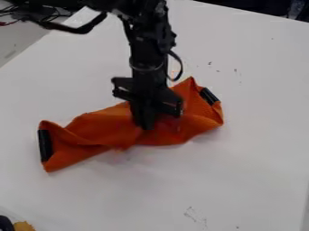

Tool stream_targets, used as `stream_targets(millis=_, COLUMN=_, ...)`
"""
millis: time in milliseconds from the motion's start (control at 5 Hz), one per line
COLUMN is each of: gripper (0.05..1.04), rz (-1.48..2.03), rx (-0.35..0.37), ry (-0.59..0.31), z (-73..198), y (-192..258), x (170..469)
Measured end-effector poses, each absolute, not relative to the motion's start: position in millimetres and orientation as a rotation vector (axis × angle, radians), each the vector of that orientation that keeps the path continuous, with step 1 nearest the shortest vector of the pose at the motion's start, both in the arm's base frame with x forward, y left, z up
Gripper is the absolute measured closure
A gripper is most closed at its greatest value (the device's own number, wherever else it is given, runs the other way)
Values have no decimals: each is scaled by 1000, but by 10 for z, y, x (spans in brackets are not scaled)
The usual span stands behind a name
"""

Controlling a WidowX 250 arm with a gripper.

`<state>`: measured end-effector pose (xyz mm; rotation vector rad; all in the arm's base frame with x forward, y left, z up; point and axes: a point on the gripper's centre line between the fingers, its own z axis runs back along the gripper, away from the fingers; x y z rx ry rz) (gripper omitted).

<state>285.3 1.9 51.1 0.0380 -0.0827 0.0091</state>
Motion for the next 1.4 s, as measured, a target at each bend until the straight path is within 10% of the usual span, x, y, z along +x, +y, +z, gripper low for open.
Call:
stream_targets(millis=400, gripper=987, rz=-97, rx=80, ry=-155, z=640, y=644, x=3449)
stream_targets(millis=1000, gripper=987, rz=-181, rx=-8, ry=-94, z=93, y=1180, x=3953)
stream_targets(millis=1400, gripper=757, rz=-198, rx=-1, ry=-154, z=89, y=1197, x=4038)
